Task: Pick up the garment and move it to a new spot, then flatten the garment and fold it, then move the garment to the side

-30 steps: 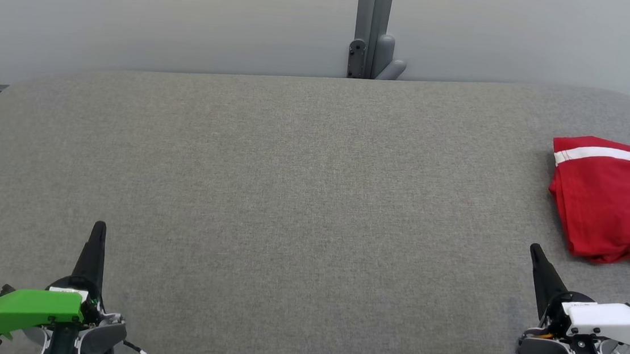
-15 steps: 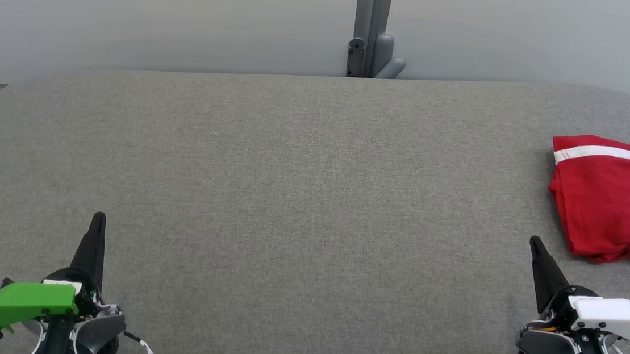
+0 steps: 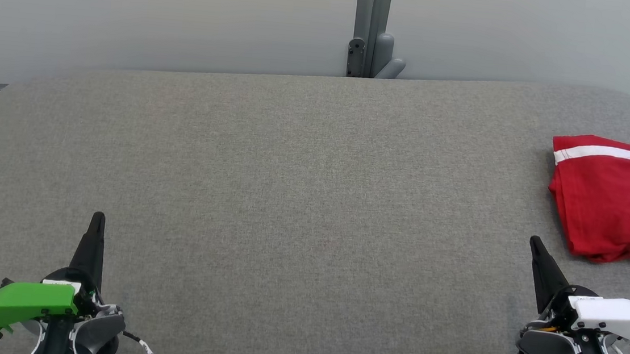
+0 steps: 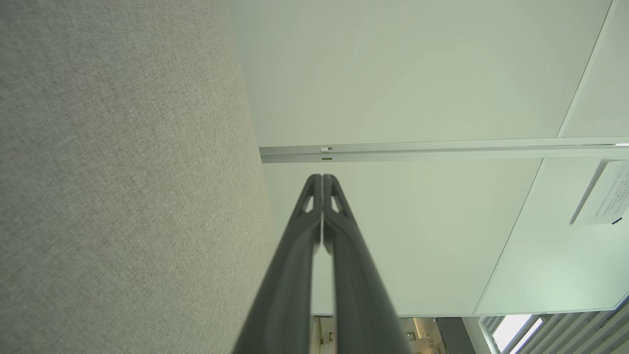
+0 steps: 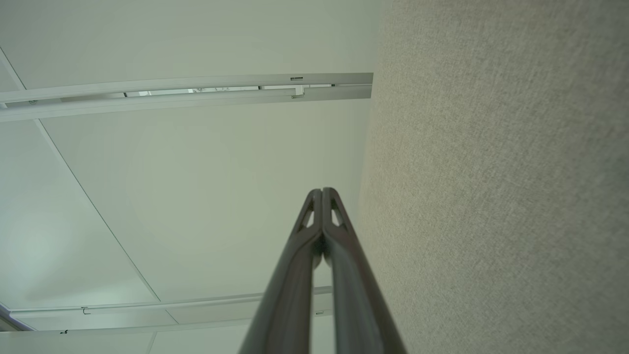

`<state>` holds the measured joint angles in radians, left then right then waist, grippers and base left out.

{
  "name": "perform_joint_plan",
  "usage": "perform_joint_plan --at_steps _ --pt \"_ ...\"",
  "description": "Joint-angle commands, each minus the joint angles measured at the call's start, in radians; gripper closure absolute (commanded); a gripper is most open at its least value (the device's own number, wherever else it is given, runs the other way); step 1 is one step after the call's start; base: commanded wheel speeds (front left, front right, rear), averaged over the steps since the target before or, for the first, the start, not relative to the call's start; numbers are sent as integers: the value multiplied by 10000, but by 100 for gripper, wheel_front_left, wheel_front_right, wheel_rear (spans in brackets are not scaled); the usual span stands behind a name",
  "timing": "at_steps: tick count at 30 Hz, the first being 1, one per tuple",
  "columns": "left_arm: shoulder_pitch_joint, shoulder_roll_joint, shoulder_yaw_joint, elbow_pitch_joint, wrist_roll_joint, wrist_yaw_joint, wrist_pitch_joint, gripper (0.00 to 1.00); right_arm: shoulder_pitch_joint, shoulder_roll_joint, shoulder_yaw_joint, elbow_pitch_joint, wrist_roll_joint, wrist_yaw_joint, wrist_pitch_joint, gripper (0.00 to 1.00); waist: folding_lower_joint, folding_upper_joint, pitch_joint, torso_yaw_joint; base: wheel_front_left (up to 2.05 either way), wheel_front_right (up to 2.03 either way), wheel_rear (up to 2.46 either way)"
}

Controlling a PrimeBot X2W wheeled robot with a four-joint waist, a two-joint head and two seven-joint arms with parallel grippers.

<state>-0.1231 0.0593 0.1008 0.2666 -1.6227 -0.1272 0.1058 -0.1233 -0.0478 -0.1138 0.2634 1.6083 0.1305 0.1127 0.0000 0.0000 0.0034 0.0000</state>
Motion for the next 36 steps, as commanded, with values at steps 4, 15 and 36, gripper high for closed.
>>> perform_joint_plan --at_steps 4,15,36 --pt "-161 22 49 17 24 -64 58 100 -71 -46 -22 -31 51 4 5 100 0 0 0 0 0 0 0" --pt "-164 9 68 16 46 -64 64 100 -71 -46 -22 -31 51 4 5 100 0 0 0 0 0 0 0" --pt "-168 -17 98 17 72 -64 78 100 -71 -46 -21 -31 52 4 4 100 0 0 0 0 0 0 0"
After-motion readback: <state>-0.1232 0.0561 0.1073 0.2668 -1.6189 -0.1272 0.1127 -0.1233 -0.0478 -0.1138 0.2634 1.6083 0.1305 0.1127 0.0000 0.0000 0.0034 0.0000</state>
